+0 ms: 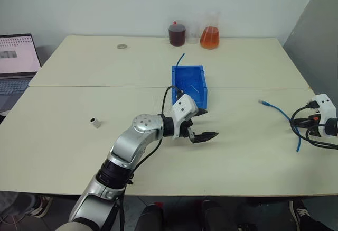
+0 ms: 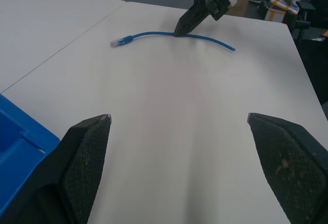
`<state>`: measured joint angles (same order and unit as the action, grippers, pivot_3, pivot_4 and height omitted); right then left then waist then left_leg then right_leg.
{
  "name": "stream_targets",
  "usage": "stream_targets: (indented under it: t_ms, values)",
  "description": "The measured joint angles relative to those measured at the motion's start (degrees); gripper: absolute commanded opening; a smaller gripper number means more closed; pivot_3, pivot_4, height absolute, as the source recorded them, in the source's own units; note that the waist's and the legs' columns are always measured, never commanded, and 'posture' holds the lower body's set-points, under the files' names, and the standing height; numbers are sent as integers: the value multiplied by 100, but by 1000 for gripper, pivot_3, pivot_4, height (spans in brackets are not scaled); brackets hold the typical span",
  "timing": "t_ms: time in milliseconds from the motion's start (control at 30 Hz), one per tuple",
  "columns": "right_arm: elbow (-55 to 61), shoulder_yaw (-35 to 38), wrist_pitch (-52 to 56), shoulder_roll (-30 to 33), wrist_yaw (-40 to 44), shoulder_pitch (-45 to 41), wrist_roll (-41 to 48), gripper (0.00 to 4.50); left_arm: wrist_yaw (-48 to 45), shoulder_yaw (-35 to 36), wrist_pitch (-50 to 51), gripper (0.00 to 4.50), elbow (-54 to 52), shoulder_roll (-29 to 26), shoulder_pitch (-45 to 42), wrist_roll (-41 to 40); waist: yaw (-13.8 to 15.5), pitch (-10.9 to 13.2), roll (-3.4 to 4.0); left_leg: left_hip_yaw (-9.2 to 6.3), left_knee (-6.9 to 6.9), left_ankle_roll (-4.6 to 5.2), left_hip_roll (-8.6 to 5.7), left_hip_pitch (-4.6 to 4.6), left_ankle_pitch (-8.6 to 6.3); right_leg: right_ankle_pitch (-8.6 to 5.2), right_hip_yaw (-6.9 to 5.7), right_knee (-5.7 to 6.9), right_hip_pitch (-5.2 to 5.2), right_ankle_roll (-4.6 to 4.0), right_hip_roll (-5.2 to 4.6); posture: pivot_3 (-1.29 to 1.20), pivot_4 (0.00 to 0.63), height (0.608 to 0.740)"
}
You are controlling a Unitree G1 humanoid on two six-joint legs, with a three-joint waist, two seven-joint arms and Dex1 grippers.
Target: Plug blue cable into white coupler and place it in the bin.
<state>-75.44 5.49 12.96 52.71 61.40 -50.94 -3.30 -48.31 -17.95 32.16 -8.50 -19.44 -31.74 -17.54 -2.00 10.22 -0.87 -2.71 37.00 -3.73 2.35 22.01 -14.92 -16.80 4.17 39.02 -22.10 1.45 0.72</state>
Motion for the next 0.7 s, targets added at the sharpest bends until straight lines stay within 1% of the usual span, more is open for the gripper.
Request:
stream_targets:
  t_ms: [133,200,267,333,400,433,500,567,600,700]
  values:
    - [153,-176,-323,87,455,165,-57,73,18,113,0,4500,-23,-153,95,-1,-1,0,1,0,-1,1,0,-1,0,0,-1,0,0,0,0,0,150,740]
    - [415,-332,-639,159,918,378,-102,73,33,285,28,4500,-169,-357,328,-25,-12,0,1,0,-1,0,3,-3,0,0,0,-1,0,0,1,0,150,740]
    - [927,-464,-908,209,1486,705,-87,73,74,568,130,4500,-435,-607,673,-53,-25,0,1,-1,-1,1,9,-3,-1,0,-2,0,0,0,2,0,150,740]
    - [1271,-515,-1027,214,1761,906,-34,73,120,727,176,4500,-587,-730,877,-85,-32,0,1,-3,-1,2,9,-4,-1,0,-4,1,2,0,2,0,150,740]
    - [2188,-550,-991,186,2086,1394,133,73,178,998,259,4500,-940,-891,1325,-195,-48,-1,1,-5,0,3,15,-8,-2,0,-3,1,6,0,4,0,150,740]
    - [2892,-547,-806,130,2185,1727,304,73,253,1188,282,4500,-1165,-994,1680,-261,-70,-1,1,-6,-1,3,19,-9,-3,0,-3,2,6,0,5,0,150,740]
    - [3673,-569,-506,-8,2274,2033,523,73,309,1385,331,4500,-1329,-1073,2042,-281,-82,2,3,-13,0,2,18,-10,-2,0,-8,7,7,0,7,0,150,740]
    - [5071,-669,40,-325,2213,2440,850,73,451,1811,363,4500,-1730,-1195,2729,-420,-117,3,4,-17,1,3,26,-20,-3,-1,-8,10,14,1,13,0,150,740]
    - [5120,-679,69,-343,2196,2449,860,73,462,1837,367,4500,-1747,-1195,2761,-425,-115,5,4,-19,0,3,23,-18,-2,-1,-9,10,14,1,12,0,150,740]
    - [6365,-891,786,-809,1797,2539,1026,73,757,2489,378,4500,-2148,-1188,3710,-499,-124,12,9,-20,0,3,21,-19,-2,-2,-10,10,12,3,13,0,150,740]
